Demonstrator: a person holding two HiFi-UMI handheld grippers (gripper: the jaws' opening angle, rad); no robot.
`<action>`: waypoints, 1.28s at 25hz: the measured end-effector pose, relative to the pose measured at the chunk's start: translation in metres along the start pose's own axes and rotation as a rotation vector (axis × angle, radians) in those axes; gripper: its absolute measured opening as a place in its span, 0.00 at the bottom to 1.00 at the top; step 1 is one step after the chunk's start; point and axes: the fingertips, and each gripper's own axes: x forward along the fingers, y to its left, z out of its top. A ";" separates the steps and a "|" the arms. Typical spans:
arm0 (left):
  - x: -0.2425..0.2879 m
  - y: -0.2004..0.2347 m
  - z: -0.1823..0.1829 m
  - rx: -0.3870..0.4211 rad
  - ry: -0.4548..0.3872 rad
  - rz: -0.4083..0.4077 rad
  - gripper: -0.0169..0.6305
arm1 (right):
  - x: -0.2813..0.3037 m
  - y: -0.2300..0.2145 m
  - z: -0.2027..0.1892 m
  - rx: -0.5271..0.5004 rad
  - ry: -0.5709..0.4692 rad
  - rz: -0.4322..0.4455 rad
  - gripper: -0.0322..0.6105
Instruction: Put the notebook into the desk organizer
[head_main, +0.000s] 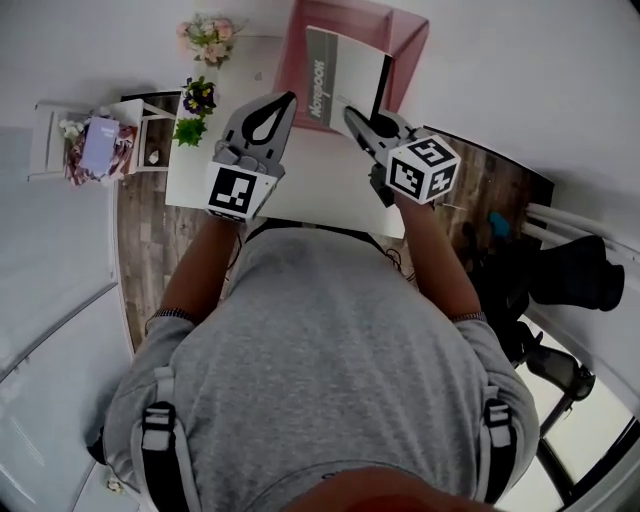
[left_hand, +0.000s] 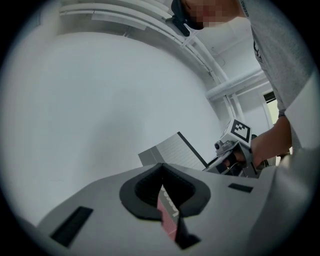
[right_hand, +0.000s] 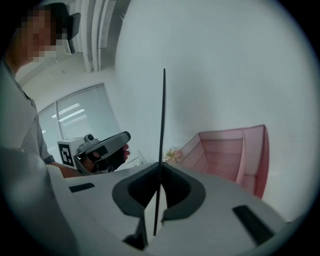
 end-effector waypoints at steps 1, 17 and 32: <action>0.002 0.002 0.000 0.002 -0.003 -0.014 0.05 | 0.005 -0.001 -0.001 0.015 0.010 -0.005 0.08; 0.036 0.040 -0.017 -0.054 0.001 -0.086 0.05 | 0.079 -0.045 -0.005 0.427 0.137 0.034 0.08; 0.045 0.045 -0.025 -0.080 0.008 -0.098 0.06 | 0.108 -0.079 -0.035 0.289 0.272 -0.186 0.12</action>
